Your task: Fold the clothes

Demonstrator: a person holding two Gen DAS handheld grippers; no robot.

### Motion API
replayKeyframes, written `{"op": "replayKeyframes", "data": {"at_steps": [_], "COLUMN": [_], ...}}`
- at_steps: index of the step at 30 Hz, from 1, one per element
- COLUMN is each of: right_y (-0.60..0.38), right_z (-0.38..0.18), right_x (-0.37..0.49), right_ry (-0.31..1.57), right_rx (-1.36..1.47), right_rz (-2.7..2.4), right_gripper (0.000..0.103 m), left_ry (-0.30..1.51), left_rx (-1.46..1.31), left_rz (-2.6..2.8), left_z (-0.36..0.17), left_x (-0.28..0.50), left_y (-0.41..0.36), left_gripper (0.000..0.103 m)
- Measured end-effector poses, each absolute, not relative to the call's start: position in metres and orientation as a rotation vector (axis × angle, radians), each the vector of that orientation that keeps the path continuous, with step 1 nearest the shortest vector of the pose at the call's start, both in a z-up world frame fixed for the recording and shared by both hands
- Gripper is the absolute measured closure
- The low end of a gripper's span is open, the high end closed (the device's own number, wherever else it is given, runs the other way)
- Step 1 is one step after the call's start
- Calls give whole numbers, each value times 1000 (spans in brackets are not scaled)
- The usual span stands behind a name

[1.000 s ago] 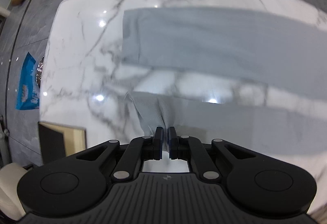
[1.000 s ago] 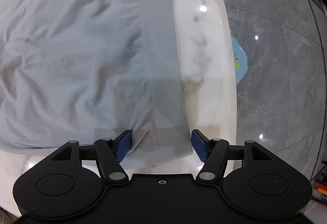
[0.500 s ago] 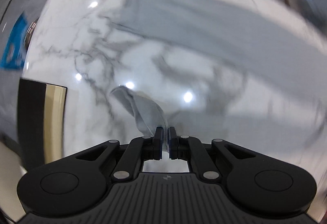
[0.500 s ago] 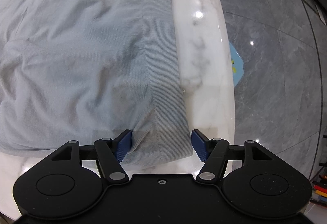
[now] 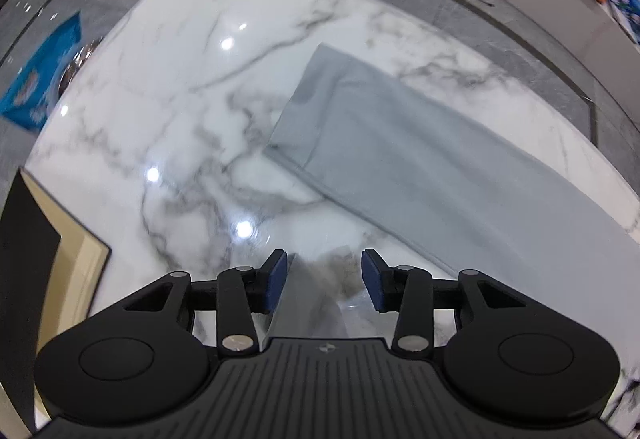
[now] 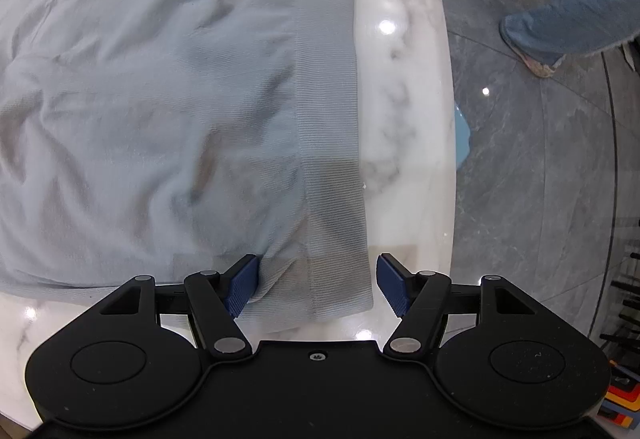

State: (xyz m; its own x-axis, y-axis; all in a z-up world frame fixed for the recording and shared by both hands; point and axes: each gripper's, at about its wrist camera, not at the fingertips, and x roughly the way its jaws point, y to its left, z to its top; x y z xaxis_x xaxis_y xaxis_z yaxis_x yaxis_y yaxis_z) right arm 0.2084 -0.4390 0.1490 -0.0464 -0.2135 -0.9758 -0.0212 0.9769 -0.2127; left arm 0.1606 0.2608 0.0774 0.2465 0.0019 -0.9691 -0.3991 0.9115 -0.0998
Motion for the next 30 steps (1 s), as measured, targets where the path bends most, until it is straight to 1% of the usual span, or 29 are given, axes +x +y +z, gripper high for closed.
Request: {"op": "replayKeyframes", "data": {"at_steps": [2,4,7,10,13,15,18,20,22,24,26,27,30], "right_y": [-439,-439,-462,-461,-441,-437,-493,-494,-496,-493,-487,-487,-485], "right_z": [156,165,138,148,113,114,72,75,79,72,58,59,61], "right_x": [212,215,154,156,127,123,66,64,61,68,83,83,84], "right_ry": [1610,1604,1600,1597,1594,1589,1580,1578,1575,1576,1577,1579,1588], "right_rx": [-169,-156,-149,-144,-137,-140,-145,-140,-128,-126,-123,-124,-136], "right_rz": [-160,-161,-162,-165,-169,-172,-171,-170,-168,-165,-162,-161,-156], "right_gripper": [39,39,39,39,39,39,39,39,39,39,39,39,39], "left_ry": [1287,1276,1266,1278,1279,1268,1271,1278,1273,1259,1258,1272,1304], "left_rx": [-302,-176,29,168,298,409,596,711,766,784,738,673,444], "left_rz": [232,141,52,-2,-47,-79,-127,-150,-160,-164,-157,-144,-67], "left_z": [90,105,121,128,130,126,107,89,79,69,65,65,70], "left_x": [158,155,143,127,113,104,94,90,89,93,102,110,132], "left_y": [254,240,215,196,183,174,157,147,142,140,141,145,167], "left_gripper": [63,62,54,53,53,54,53,54,54,64,94,98,98]}}
